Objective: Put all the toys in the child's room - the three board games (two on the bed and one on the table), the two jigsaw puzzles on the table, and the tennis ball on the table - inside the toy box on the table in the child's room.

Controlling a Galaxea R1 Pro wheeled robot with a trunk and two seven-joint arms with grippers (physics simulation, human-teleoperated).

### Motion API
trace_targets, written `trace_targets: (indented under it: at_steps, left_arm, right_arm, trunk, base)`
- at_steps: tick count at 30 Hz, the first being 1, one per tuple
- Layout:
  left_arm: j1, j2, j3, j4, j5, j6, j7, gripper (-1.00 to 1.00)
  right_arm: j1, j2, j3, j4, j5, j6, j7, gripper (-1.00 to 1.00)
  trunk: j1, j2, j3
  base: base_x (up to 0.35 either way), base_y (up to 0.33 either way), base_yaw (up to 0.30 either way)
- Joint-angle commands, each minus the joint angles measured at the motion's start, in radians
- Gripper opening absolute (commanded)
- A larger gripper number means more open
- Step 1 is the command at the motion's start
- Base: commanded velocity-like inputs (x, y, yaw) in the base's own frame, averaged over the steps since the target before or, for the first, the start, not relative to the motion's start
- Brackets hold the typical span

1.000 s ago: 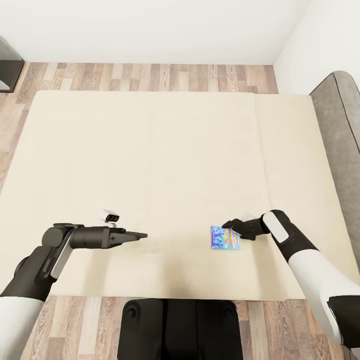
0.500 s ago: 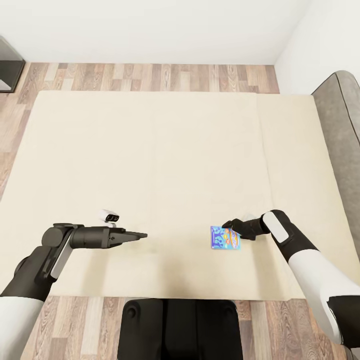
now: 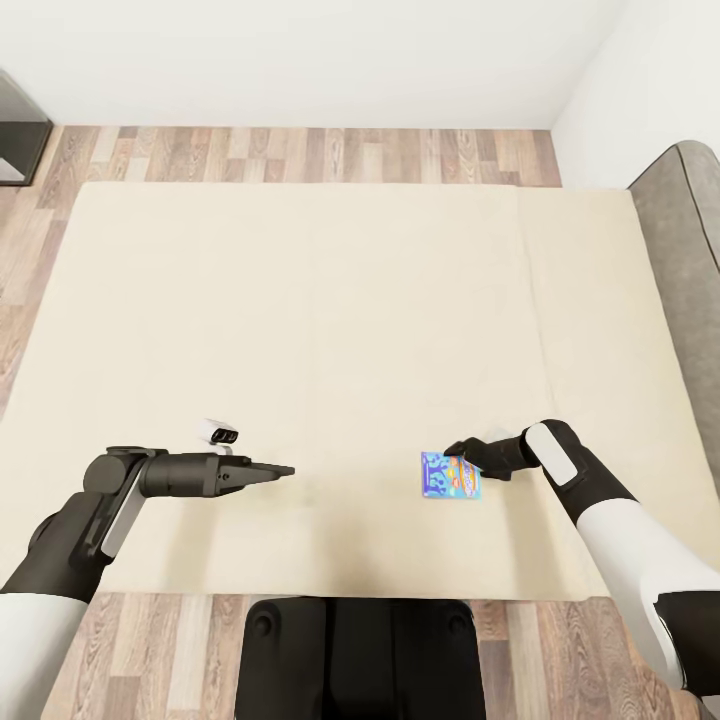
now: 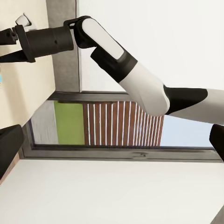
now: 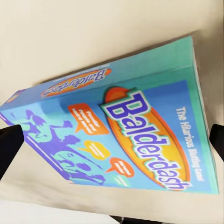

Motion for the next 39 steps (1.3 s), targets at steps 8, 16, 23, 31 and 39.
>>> trace_targets:
  at_steps: [8,16,23,31,39]
  left_arm:
    - [-0.001,0.001,-0.002,0.0,0.001,0.011,-0.004,1.0]
    - [-0.001,0.001,-0.002,0.0,0.001,0.01,-0.004,1.0]
    - [-0.001,0.001,-0.002,0.0,0.001,0.009,-0.004,1.0]
    - [-0.001,0.001,-0.002,0.0,0.001,0.009,-0.004,1.0]
    - [-0.001,0.001,-0.002,0.0,0.001,0.01,-0.004,1.0]
  right_arm:
    - [-0.001,-0.001,0.005,-0.001,-0.007,0.002,-0.006,1.0]
    - [0.0,-0.001,0.005,-0.001,-0.007,0.002,-0.005,1.0]
    - [0.0,-0.001,0.005,-0.001,-0.007,0.002,-0.005,1.0]
    - [0.0,-0.001,0.005,-0.001,-0.007,0.002,-0.005,1.0]
    - [0.0,-0.001,0.005,-0.001,-0.007,0.002,-0.005,1.0]
  trunk:
    - [0.001,-0.002,-0.001]
    - [0.001,-0.002,-0.001]
    - [0.001,-0.002,-0.001]
    - [0.001,-0.002,-0.001]
    - [0.001,-0.002,-0.001]
  base:
    - [0.0,0.1,0.0]
    - [0.0,0.104,0.0]
    - [0.0,0.073,0.0]
    - [0.0,0.079,0.0]
    - [0.0,0.085,0.0]
